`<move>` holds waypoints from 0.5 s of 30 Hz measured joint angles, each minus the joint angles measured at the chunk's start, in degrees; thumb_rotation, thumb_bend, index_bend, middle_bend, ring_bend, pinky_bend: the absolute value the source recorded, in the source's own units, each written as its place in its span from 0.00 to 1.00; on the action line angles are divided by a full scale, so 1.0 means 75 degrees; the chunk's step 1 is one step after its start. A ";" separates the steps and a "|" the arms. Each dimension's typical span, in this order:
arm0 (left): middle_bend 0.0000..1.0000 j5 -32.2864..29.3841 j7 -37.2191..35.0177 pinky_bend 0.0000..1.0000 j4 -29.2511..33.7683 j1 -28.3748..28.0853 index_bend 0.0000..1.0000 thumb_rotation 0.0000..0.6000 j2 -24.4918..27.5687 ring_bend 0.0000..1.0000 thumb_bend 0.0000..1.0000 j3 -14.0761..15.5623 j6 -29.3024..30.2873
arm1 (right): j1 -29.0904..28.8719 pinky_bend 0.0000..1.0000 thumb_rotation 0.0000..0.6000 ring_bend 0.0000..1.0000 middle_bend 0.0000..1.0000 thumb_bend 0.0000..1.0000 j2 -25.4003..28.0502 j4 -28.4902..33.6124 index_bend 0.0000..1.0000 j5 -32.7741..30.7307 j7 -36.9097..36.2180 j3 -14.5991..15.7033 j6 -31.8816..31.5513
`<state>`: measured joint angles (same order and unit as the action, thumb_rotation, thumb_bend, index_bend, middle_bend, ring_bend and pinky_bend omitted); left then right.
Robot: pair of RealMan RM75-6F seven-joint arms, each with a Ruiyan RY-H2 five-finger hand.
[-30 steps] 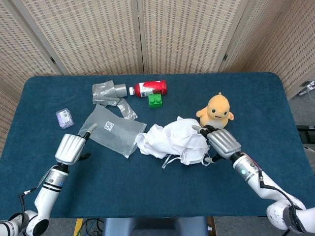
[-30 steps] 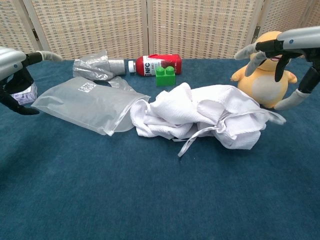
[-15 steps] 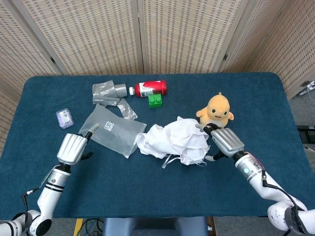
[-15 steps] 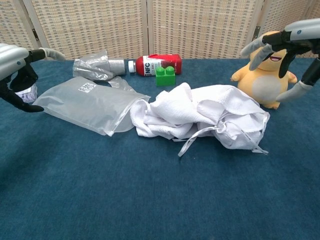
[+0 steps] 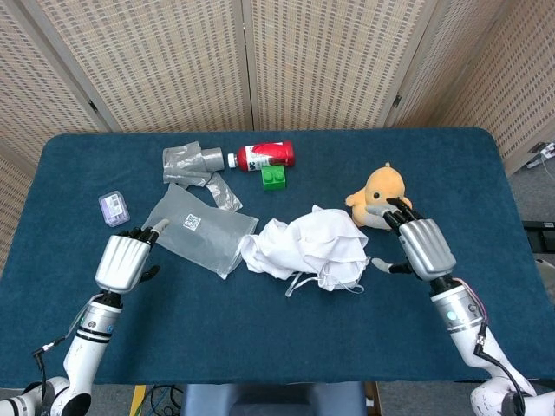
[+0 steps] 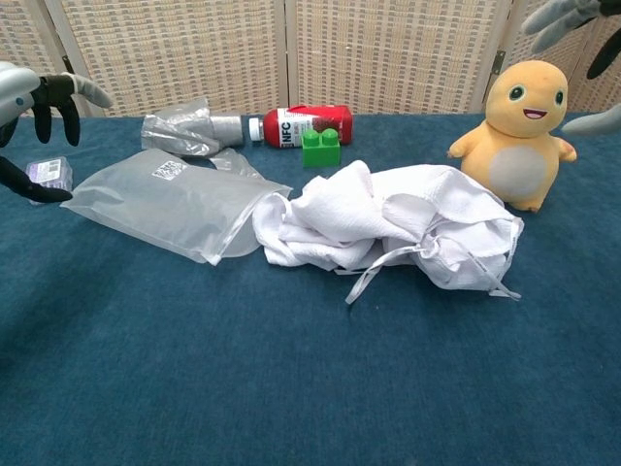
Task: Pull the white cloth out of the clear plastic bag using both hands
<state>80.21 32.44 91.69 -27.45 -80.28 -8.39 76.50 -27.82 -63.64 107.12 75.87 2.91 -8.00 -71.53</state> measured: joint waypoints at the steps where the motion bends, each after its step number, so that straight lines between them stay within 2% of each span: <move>1: 0.43 -0.0051 0.0088 0.60 0.0124 0.0024 0.21 1.00 0.0070 0.47 0.02 0.0007 -0.0005 | 0.0086 0.35 1.00 0.10 0.24 0.01 0.0023 -0.0005 0.23 0.0050 -0.0008 0.0033 -0.0088; 15: 0.42 -0.0107 0.1014 0.59 0.1060 0.0517 0.22 1.00 0.0819 0.45 0.02 0.0314 0.0432 | 0.1290 0.35 1.00 0.10 0.24 0.01 0.0391 -0.0273 0.23 0.0570 -0.0687 0.0625 -0.0892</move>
<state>79.41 40.05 99.64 -23.57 -74.13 -6.03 79.74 -18.15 -60.71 105.07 80.15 -2.24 -3.32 -78.22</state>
